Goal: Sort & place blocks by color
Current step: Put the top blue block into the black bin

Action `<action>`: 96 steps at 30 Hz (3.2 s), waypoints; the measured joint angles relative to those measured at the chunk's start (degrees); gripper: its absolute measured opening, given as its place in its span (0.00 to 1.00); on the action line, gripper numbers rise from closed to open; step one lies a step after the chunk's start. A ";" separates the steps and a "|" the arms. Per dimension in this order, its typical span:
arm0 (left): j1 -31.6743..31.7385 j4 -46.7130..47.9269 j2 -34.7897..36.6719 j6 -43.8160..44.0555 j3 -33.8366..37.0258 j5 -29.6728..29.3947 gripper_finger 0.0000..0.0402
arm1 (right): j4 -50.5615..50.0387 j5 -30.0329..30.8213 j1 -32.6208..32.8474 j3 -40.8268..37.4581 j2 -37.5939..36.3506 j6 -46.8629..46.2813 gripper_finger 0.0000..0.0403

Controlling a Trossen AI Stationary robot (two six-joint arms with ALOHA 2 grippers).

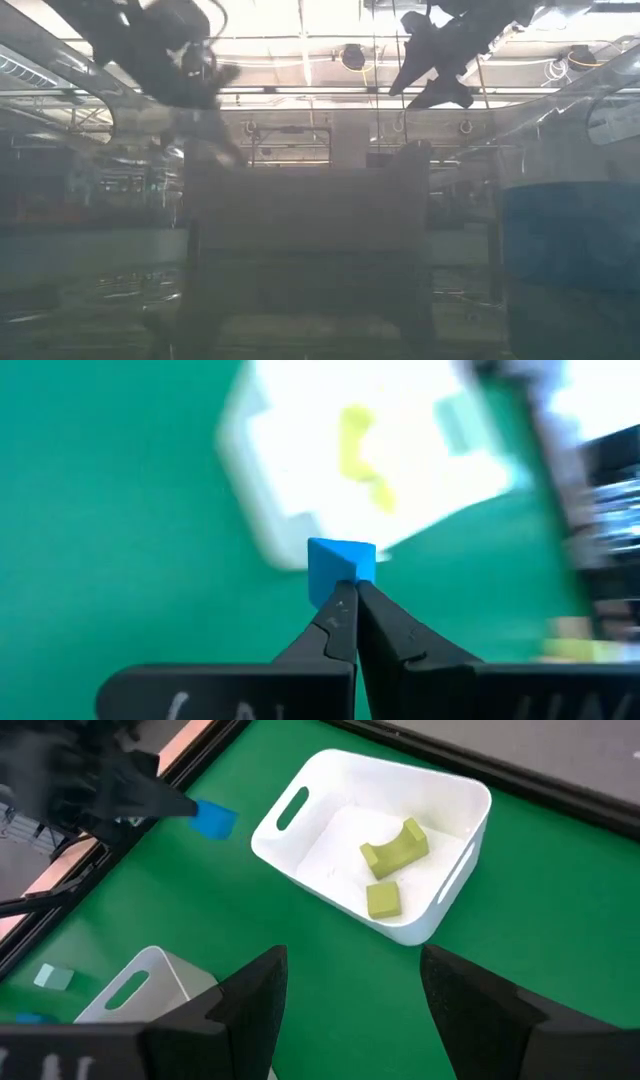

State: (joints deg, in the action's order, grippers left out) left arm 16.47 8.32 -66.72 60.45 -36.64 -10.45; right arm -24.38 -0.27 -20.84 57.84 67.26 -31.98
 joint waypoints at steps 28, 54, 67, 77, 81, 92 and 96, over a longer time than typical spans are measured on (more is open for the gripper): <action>-20.40 -40.34 4.89 -1.67 0.02 -4.63 0.00 | 23.67 0.07 14.26 0.00 0.01 31.52 0.54; -23.65 -59.50 -5.44 0.13 0.04 -6.11 0.00 | 47.93 0.22 19.82 0.00 10.77 44.53 0.54; -23.63 -59.43 -5.44 0.37 0.03 -6.15 0.00 | 51.64 0.22 19.82 0.00 11.43 36.69 0.55; -23.63 -59.39 -5.44 0.13 0.02 -7.31 0.00 | 51.32 0.22 19.82 0.00 11.43 36.67 0.55; -23.63 -59.42 -5.44 0.08 0.02 -7.62 0.00 | 51.36 0.22 19.82 0.00 11.43 35.38 0.55; -23.63 -59.37 -5.41 1.86 0.04 -7.62 0.00 | 51.12 0.22 19.80 0.00 11.43 35.12 0.55; -23.63 -59.31 -5.41 2.36 0.04 -7.62 0.00 | 51.14 0.22 19.80 0.00 11.43 37.29 0.55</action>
State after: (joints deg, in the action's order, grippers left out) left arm -7.16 -50.98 -72.14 62.80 -36.60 -18.06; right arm 26.76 -0.05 -1.04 57.84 78.70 5.31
